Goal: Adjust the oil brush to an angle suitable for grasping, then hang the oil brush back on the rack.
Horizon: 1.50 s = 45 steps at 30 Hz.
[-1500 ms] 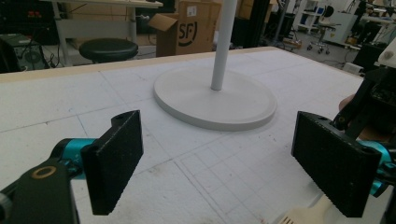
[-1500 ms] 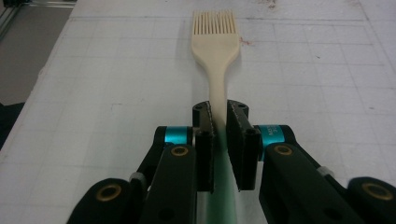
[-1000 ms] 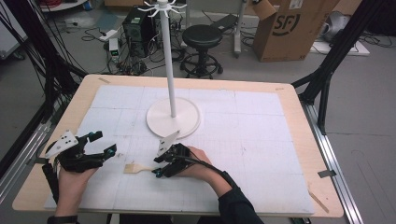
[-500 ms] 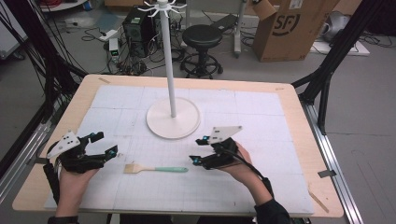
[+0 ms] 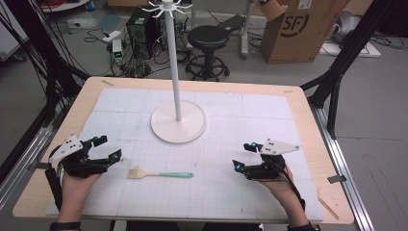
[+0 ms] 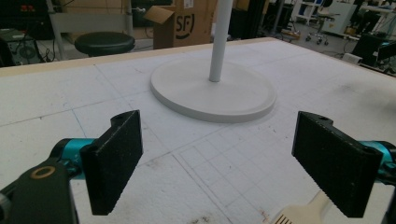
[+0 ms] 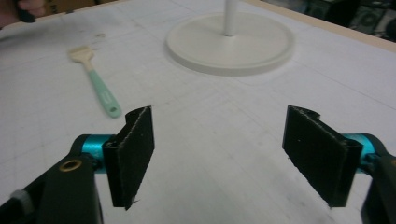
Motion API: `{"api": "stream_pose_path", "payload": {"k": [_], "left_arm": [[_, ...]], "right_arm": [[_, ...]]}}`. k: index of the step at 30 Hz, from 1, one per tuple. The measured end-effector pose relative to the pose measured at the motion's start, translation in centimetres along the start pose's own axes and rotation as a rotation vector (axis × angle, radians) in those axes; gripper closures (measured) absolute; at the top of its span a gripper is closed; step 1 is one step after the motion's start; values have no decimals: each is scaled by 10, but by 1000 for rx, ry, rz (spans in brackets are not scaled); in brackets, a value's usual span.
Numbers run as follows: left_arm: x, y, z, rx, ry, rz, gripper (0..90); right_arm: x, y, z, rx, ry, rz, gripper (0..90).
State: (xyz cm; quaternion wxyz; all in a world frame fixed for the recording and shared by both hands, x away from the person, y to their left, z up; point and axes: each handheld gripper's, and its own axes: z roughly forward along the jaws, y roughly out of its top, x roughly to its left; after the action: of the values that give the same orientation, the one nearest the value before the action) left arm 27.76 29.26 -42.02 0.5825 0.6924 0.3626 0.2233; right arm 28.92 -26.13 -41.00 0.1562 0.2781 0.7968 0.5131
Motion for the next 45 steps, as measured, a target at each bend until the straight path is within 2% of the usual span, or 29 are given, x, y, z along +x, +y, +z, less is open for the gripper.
{"api": "stream_pose_path", "payload": {"k": [5,11,18,22,30,36,39,45], "left_arm": [[-1,0,0,5,-2,4,168],[-3,0,1,8,-3,3,169],[-2,0,3,7,-10,5,168],[-3,1,2,-9,-14,-3,168],[-5,1,4,-3,-32,-4,168],[-13,4,10,8,-83,12,173],[-20,5,19,30,-131,26,171],[-31,3,31,68,-187,55,169]], "right_arm": [[-12,-10,-17,-32,-43,51,210],[-20,-17,-25,-47,-76,81,196],[-22,-19,-27,-49,-83,91,192],[-23,-19,-29,-52,-84,91,190],[-27,-20,-32,-60,-100,99,186],[-28,-20,-32,-54,-101,95,186],[-29,-21,-32,-50,-98,98,186],[-30,-22,-31,-45,-97,98,185]]}}
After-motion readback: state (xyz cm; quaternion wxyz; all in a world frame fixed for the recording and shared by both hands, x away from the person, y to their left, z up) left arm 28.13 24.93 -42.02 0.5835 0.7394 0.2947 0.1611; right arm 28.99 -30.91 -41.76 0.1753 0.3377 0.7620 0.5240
